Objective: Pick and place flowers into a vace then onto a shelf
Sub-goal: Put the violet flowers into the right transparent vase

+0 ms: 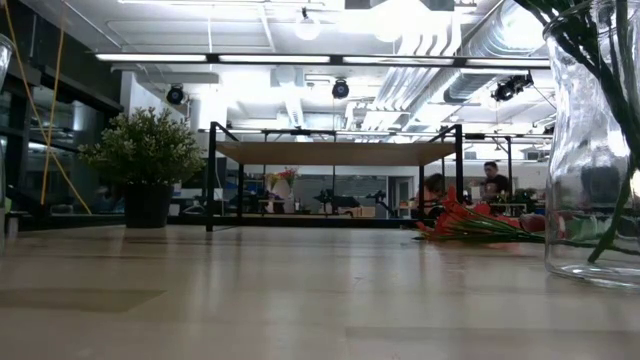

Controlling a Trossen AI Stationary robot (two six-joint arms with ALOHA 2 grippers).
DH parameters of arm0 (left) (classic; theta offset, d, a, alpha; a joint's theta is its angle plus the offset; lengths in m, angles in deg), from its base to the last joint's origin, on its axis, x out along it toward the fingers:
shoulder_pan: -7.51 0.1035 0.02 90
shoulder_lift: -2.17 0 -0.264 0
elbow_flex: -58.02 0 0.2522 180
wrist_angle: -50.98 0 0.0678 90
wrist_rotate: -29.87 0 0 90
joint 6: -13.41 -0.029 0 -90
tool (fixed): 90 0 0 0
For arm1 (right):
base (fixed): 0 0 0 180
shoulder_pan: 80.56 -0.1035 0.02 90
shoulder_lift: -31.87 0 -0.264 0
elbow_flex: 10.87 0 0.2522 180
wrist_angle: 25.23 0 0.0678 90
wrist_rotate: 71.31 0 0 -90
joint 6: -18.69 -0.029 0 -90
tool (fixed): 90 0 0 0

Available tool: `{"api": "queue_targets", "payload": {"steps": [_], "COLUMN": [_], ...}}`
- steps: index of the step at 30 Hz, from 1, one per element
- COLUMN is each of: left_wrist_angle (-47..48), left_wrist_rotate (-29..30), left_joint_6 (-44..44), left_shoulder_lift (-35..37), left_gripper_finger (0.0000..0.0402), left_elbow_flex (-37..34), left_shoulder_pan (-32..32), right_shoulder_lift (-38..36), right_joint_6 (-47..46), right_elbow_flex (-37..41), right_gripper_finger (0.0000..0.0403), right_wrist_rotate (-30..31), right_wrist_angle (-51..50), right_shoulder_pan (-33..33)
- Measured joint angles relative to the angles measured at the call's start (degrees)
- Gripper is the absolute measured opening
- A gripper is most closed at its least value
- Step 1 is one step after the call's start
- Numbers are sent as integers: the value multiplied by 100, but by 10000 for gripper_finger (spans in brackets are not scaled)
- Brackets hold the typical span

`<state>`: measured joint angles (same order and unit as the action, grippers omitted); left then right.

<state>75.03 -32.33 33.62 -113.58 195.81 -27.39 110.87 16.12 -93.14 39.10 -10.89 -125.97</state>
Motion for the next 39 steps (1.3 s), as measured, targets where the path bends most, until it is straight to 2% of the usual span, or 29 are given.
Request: {"api": "queue_targets", "payload": {"steps": [13,29,33,39], "left_wrist_angle": [-30,-133,-133,-122], "left_wrist_rotate": [174,391,389,299], "left_joint_6": [-128,-284,-212,-193], "left_shoulder_lift": [0,2,2,2], "left_gripper_finger": [33,33,33,33], "left_elbow_flex": [0,4,4,4], "left_shoulder_pan": [-2,-81,-79,-73], "right_shoulder_lift": [0,0,0,0], "right_joint_6": [0,2,36,314], "right_elbow_flex": [0,0,0,0], "right_gripper_finger": [142,126,99,19], "right_wrist_rotate": [0,127,127,116], "right_wrist_angle": [-127,-133,-133,-131], "right_shoulder_pan": [0,0,0,-4]}}
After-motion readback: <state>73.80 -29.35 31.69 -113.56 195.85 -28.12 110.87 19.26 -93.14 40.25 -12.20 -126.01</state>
